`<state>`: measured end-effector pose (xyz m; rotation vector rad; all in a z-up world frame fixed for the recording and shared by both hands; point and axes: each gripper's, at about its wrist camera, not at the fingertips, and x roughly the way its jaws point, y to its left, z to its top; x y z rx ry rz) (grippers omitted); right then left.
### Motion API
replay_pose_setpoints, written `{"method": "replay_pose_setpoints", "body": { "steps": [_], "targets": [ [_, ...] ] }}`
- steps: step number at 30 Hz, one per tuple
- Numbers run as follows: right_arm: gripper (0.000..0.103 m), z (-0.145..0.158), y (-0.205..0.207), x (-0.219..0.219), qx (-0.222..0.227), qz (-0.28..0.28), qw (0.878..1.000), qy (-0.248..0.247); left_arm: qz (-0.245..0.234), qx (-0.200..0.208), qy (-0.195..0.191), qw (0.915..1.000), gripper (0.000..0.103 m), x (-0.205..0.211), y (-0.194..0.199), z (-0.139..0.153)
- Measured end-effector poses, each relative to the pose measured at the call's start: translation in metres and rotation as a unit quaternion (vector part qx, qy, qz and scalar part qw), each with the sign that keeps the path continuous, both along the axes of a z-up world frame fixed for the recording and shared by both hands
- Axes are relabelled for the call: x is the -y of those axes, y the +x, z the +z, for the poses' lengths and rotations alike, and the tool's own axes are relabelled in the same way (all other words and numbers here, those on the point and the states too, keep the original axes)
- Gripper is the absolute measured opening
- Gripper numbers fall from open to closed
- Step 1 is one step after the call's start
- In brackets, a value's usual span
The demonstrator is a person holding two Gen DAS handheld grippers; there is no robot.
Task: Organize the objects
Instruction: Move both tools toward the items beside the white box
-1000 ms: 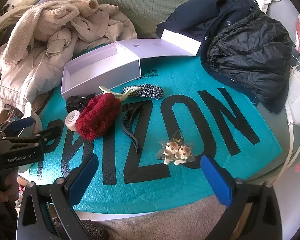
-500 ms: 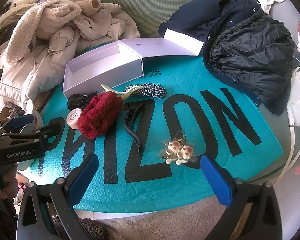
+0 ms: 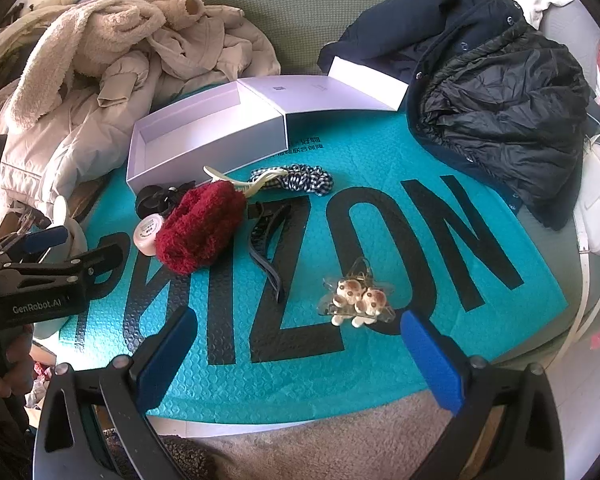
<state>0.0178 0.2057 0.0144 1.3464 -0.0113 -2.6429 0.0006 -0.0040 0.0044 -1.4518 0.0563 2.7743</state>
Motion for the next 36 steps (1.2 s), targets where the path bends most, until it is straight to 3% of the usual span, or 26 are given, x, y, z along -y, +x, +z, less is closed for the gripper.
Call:
{"method": "replay_pose_setpoints", "body": {
  "steps": [36],
  "targets": [
    [0.102, 0.002, 0.010, 0.008, 0.000, 0.011, 1.000, -0.004, -0.002, -0.003, 0.003, 1.0000, 0.102, 0.002, 0.009, 0.003]
  ]
}}
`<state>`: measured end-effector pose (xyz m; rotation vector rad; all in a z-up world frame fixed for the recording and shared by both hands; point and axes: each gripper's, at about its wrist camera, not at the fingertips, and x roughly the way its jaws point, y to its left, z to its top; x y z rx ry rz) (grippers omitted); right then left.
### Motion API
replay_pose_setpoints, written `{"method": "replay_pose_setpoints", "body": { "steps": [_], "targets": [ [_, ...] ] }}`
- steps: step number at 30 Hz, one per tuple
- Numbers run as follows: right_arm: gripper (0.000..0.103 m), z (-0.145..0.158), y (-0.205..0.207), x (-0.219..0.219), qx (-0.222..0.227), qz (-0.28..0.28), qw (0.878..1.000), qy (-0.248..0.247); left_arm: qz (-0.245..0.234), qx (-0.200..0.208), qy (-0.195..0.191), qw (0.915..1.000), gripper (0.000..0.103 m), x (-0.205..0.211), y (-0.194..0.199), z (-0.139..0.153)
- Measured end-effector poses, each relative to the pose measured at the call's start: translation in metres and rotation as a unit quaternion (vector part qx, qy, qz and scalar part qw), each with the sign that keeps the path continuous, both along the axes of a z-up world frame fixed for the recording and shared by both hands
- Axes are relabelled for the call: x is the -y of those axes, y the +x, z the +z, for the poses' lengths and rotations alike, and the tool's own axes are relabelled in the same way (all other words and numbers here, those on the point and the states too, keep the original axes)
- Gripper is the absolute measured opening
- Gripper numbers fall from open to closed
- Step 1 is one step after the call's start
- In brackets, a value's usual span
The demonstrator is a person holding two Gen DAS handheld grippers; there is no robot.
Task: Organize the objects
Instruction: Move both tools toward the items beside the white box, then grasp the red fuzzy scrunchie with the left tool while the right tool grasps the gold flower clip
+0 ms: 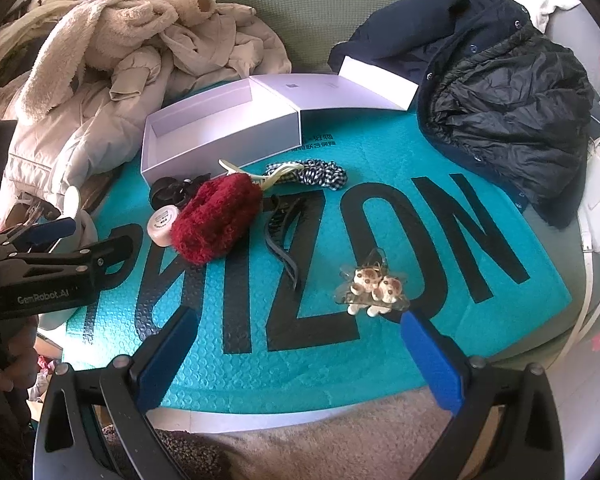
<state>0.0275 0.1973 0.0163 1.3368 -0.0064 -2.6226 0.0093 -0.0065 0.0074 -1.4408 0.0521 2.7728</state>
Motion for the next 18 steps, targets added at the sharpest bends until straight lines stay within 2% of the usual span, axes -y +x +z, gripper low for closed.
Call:
{"method": "replay_pose_setpoints", "body": {
  "steps": [18],
  "targets": [
    [0.102, -0.020, -0.025, -0.016, 0.010, 0.025, 1.000, -0.011, 0.000, 0.018, -0.005, 0.9998, 0.102, -0.023, -0.035, -0.014]
  ]
}}
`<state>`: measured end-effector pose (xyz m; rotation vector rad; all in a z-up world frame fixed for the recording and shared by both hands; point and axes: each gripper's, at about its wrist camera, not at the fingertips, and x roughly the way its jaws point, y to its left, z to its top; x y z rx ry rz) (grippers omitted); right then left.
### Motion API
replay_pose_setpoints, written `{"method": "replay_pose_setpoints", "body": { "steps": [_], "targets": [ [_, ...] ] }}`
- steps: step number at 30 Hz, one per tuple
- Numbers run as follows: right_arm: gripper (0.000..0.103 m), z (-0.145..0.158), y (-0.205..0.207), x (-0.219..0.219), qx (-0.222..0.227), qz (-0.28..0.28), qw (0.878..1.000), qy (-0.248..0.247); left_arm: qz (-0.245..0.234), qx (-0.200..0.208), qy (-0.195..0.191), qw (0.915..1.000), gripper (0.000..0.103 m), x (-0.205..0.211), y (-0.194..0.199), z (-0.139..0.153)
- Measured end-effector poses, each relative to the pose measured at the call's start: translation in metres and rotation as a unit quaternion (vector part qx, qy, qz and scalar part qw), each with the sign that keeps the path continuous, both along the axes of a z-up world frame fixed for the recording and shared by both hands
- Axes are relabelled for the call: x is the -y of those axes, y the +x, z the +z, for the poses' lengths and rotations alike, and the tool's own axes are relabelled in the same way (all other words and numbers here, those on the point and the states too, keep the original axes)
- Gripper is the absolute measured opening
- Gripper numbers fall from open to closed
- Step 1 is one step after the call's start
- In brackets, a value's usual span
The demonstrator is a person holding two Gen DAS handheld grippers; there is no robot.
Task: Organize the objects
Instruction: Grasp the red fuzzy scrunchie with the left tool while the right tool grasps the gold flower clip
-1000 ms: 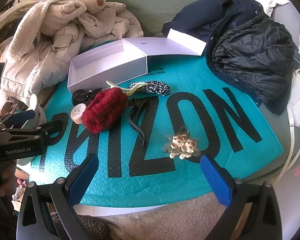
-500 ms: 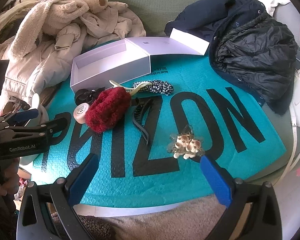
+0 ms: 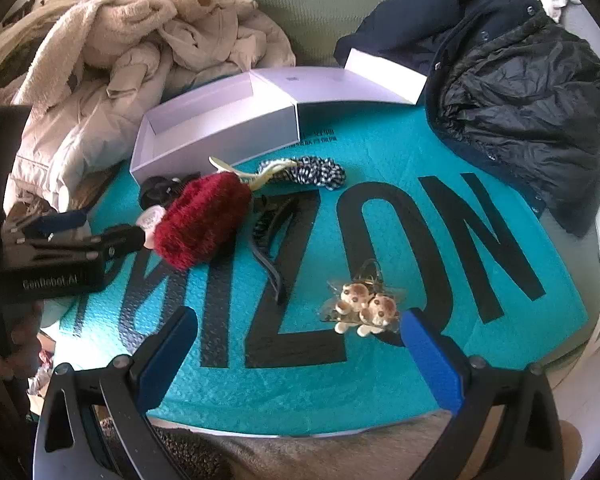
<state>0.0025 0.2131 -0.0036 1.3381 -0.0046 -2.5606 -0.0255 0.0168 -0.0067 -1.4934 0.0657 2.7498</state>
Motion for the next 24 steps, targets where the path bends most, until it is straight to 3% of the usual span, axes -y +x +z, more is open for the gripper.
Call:
{"method": "replay_pose_setpoints", "body": {
  "steps": [10, 19, 22, 24],
  "targets": [
    [0.102, -0.011, -0.019, -0.019, 0.006, 0.017, 1.000, 0.003, -0.004, 0.015, 0.013, 0.9998, 0.102, -0.016, -0.028, -0.012],
    [0.102, -0.028, -0.032, -0.043, 0.026, 0.015, 0.999, -0.040, -0.015, 0.038, 0.028, 0.9988, 0.102, -0.035, -0.055, -0.032],
    [0.098, -0.027, -0.034, -0.044, 0.015, 0.020, 0.999, -0.047, -0.023, 0.046, 0.025, 0.9984, 0.102, -0.041, -0.060, -0.038],
    [0.090, -0.027, -0.035, -0.042, 0.007, 0.023, 0.999, -0.043, -0.027, 0.049, 0.025, 0.9981, 0.099, -0.044, -0.063, -0.041]
  ]
}}
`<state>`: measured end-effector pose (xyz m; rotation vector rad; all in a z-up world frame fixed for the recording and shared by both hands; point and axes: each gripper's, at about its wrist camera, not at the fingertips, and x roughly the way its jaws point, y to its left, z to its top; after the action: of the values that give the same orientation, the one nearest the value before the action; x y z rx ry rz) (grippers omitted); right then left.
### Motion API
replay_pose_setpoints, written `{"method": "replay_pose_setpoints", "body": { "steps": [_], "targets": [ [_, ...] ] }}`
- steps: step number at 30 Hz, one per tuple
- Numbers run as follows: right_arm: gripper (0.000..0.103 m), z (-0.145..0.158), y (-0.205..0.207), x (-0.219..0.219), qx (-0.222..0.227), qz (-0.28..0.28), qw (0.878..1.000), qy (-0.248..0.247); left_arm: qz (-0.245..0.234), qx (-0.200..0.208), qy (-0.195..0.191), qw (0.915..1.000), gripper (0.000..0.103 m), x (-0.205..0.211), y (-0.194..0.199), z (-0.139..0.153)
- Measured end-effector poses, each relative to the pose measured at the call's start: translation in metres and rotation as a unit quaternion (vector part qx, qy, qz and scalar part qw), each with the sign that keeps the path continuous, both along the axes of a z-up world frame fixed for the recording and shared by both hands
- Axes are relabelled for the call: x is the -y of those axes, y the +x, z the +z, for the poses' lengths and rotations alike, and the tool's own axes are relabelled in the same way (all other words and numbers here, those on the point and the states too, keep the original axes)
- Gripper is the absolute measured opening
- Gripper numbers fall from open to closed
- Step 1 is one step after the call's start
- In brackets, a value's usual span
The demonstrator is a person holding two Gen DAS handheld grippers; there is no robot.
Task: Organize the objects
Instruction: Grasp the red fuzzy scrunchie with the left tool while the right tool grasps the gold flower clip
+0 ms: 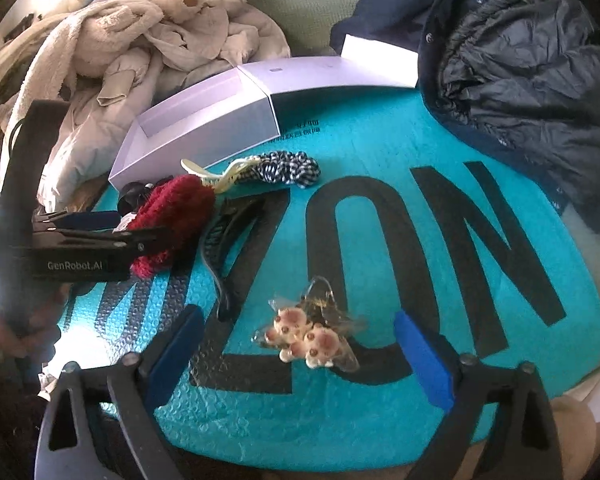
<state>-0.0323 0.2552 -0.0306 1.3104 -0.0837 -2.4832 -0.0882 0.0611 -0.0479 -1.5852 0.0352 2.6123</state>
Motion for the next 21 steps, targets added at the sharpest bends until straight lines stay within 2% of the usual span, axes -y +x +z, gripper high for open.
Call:
{"method": "replay_pose_setpoints", "body": {
  "steps": [3, 7, 9, 11, 13, 15, 21],
  "targets": [
    [0.084, -0.003, -0.004, 0.000, 0.004, 0.008, 1.000, -0.008, -0.003, 0.004, 0.000, 1.0000, 0.089, -0.003, -0.002, -0.003],
    [0.072, -0.011, -0.010, -0.003, 0.021, 0.011, 1.000, -0.017, -0.004, 0.007, -0.006, 0.9999, 0.087, -0.006, -0.005, -0.007],
    [0.063, -0.016, -0.013, -0.003, 0.030, 0.008, 0.999, -0.015, -0.007, 0.006, -0.008, 0.9999, 0.084, -0.007, -0.007, -0.008],
    [0.062, -0.019, -0.015, -0.004, 0.034, 0.009, 0.999, -0.017, -0.009, 0.005, -0.015, 0.9998, 0.082, -0.008, -0.007, -0.008],
    [0.059, -0.019, -0.016, -0.003, 0.030, 0.010, 0.999, -0.014, -0.014, 0.004, -0.020, 0.9997, 0.076, -0.010, -0.006, -0.008],
    [0.057, -0.019, -0.016, -0.003, 0.028, 0.010, 0.999, -0.014, -0.021, 0.012, -0.013, 0.9996, 0.062, -0.012, -0.007, -0.010],
    [0.057, -0.017, -0.016, -0.003, 0.024, 0.006, 1.000, -0.017, -0.035, 0.001, -0.013, 0.9993, 0.042, -0.017, -0.004, -0.004]
  ]
}}
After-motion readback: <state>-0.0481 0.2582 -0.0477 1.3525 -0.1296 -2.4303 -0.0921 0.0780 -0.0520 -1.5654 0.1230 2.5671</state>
